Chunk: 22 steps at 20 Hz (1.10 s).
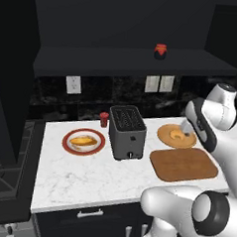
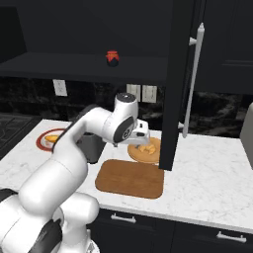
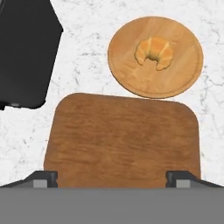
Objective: From the different types of pastries on the counter, select a croissant and place it on the cutting board. Then retrieve a jar of jam from the cabinet and place it alongside the croissant on the cutting board.
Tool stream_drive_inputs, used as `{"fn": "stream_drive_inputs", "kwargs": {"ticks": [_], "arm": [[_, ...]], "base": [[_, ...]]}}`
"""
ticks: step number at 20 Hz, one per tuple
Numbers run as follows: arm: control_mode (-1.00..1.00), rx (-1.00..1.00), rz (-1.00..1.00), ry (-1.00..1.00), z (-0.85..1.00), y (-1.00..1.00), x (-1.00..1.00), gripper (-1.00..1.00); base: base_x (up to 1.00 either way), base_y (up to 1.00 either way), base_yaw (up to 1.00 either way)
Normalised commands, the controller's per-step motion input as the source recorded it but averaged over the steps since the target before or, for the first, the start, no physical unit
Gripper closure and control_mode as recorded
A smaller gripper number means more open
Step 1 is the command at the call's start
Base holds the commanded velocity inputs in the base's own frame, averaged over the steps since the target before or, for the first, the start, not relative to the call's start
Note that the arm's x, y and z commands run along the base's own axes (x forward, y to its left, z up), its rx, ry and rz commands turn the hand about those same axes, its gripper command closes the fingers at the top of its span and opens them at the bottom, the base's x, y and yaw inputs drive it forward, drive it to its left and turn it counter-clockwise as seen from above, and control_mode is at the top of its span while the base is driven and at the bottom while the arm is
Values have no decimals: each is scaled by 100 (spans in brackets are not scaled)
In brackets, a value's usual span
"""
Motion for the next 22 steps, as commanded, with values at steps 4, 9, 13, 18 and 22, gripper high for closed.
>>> {"fn": "stream_drive_inputs", "kwargs": {"ticks": [4, 9, 13, 18, 22], "arm": [[-100, 1, 0, 1, -9, -40, 30, -100], [-100, 4, 2, 0, -20, -18, 50, -100], [-100, 2, 3, 0, -21, -4, 37, -100], [-100, 1, 4, 0, -21, -5, 29, -100], [-100, 0, 6, 0, -31, -11, 32, -100]], "base": [[0, 0, 0], [0, 0, 0], [0, 0, 0], [0, 0, 0], [0, 0, 0]]}}
